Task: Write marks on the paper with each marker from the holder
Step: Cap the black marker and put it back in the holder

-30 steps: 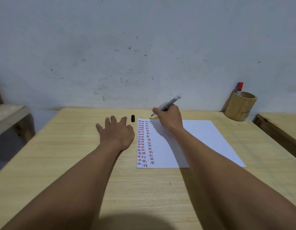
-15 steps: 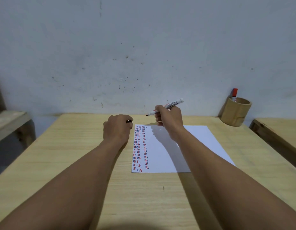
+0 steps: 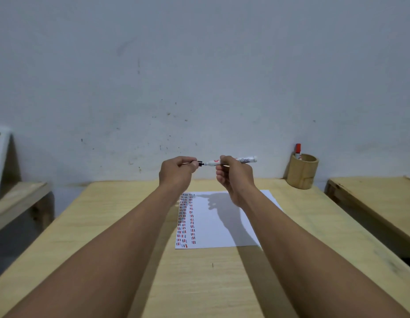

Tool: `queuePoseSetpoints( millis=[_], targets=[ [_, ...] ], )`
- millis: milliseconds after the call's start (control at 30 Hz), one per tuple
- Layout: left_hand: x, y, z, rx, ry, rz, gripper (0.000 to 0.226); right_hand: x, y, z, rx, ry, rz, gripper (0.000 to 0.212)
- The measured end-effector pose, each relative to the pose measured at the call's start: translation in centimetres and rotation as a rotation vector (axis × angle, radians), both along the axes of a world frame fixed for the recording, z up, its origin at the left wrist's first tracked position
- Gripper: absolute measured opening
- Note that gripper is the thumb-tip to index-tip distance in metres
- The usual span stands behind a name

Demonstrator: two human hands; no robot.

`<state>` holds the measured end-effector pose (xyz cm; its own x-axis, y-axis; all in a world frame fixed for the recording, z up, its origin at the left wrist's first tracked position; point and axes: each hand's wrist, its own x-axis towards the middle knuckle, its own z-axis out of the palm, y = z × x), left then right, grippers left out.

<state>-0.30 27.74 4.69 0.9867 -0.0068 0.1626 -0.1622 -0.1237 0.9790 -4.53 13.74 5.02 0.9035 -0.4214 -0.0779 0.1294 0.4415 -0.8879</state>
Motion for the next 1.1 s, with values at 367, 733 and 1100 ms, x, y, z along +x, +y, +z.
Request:
queuePoseSetpoints(
  millis=[367, 733, 1100],
  targets=[
    [-3.1, -1.5, 2.4, -0.059, 0.043, -0.108, 0.008, -3.0, -1.3, 1.5, 0.064, -0.052, 0.046, 0.016],
    [-5.0, -2.8, 4.2, 0.010, -0.167, -0.082, 0.010, -4.7, -1.7, 3.2, 0.202, 0.058, 0.028, 0.025],
    [-6.5, -5.5, 7.6, 0.119, -0.333, 0.014, 0.011, -6.4, -3.9, 4.4, -0.874, 0.064, -0.134, 0.018]
  ],
)
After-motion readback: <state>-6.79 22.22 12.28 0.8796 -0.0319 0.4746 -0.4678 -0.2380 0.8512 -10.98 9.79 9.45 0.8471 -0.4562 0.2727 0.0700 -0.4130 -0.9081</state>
